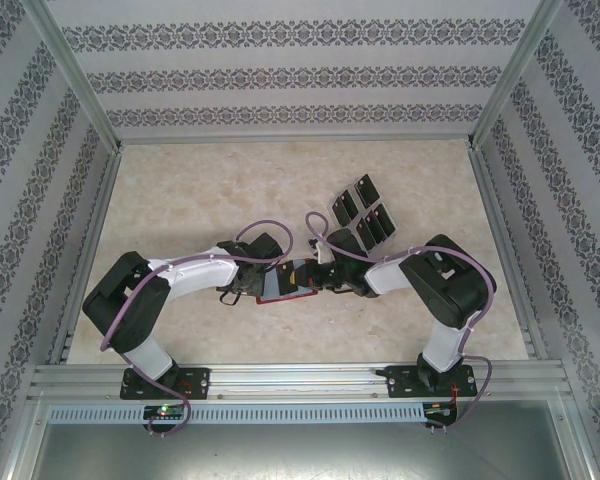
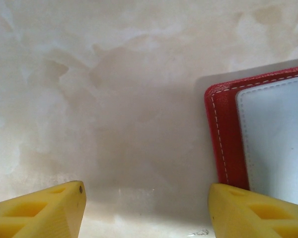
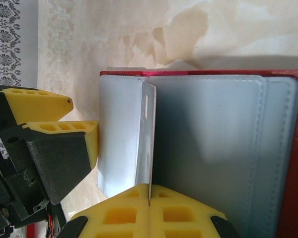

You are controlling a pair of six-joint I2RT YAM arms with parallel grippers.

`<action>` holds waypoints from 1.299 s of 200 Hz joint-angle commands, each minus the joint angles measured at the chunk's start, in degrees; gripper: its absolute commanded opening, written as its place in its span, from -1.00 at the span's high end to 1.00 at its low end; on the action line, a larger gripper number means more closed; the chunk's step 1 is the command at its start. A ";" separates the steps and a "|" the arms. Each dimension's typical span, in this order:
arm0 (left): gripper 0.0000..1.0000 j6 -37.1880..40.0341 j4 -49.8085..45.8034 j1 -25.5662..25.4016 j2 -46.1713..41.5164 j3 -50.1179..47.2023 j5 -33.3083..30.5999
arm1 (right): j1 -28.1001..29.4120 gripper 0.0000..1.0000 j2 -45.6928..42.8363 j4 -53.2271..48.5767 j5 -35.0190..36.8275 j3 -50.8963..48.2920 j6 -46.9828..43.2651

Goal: Put the credit cards into the card holder
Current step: Insert the credit card into the card slot.

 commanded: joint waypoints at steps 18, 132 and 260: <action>-0.34 1.09 -0.35 -0.24 1.87 -0.15 -0.52 | 1.15 1.00 1.63 -1.72 0.43 -0.70 0.22; -0.33 1.20 0.79 -0.24 2.36 -0.75 0.52 | 3.37 1.00 2.77 -2.65 2.14 -0.54 4.38; -0.33 0.83 0.97 -0.24 1.08 -1.53 0.71 | 3.65 0.06 -5.81 -19.98 8.30 3.56 -0.69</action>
